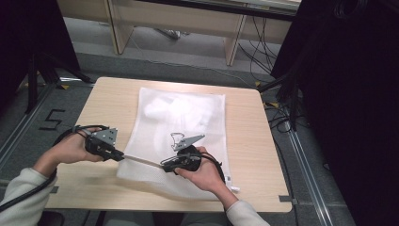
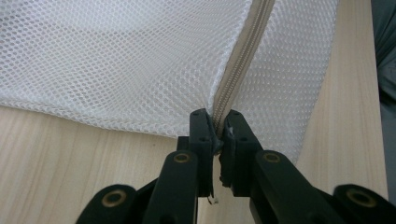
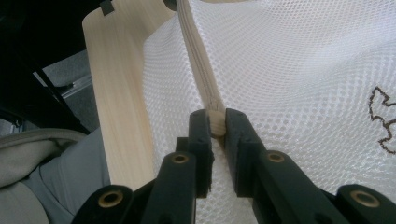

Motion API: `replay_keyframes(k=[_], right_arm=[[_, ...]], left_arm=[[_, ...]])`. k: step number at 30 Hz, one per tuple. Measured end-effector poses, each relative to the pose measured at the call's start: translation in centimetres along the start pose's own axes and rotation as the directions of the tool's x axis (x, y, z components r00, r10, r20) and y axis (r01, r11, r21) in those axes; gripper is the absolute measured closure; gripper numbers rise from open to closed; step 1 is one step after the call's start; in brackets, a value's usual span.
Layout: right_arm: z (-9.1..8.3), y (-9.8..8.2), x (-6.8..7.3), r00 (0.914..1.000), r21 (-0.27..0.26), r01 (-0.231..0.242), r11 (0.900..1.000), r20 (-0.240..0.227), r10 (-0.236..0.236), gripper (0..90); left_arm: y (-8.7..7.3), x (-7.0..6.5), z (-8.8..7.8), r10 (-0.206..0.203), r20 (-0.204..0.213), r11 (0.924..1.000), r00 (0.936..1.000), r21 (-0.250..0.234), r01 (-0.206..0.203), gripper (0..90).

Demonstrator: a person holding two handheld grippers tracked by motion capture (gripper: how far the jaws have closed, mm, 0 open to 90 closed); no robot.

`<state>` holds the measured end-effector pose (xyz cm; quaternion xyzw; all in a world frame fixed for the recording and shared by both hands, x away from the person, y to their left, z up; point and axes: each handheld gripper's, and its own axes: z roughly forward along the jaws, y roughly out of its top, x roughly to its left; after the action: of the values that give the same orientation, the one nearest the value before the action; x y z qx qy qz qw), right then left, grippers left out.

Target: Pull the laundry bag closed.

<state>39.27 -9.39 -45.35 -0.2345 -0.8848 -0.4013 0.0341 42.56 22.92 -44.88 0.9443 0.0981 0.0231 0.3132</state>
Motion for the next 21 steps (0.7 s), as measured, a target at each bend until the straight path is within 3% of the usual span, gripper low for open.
replay_keyframes(k=[8,9,15,16,21], right_arm=[[-0.18,-0.06,0.13,0.9996,-0.001,-0.030,1.000,0.000,0.030,82.2],[-0.10,-0.14,-0.02,1.0000,-0.013,-0.006,1.000,0.006,0.006,82.2],[-0.46,-0.23,-0.01,0.9996,0.004,-0.029,1.000,0.006,0.029,82.2],[-0.49,-0.26,-0.06,0.9996,0.003,-0.027,1.000,0.006,0.027,82.2],[-0.69,-0.37,-0.20,0.9999,-0.002,-0.017,1.000,0.004,0.017,82.2]], left_arm=[[-0.05,0.00,-0.03,-0.004,-0.003,1.0000,1.0000,-0.005,0.004,82.8],[-0.03,-0.02,-0.02,-0.005,-0.001,1.0000,1.0000,-0.008,0.005,82.8],[-0.09,0.06,0.04,-0.003,0.003,1.0000,1.0000,-0.004,0.003,82.8],[-0.09,0.17,0.01,0.013,0.002,0.9999,0.9999,-0.001,-0.013,82.8],[-0.01,0.01,-0.05,-0.004,-0.003,0.9999,1.0000,-0.010,0.004,82.8]])
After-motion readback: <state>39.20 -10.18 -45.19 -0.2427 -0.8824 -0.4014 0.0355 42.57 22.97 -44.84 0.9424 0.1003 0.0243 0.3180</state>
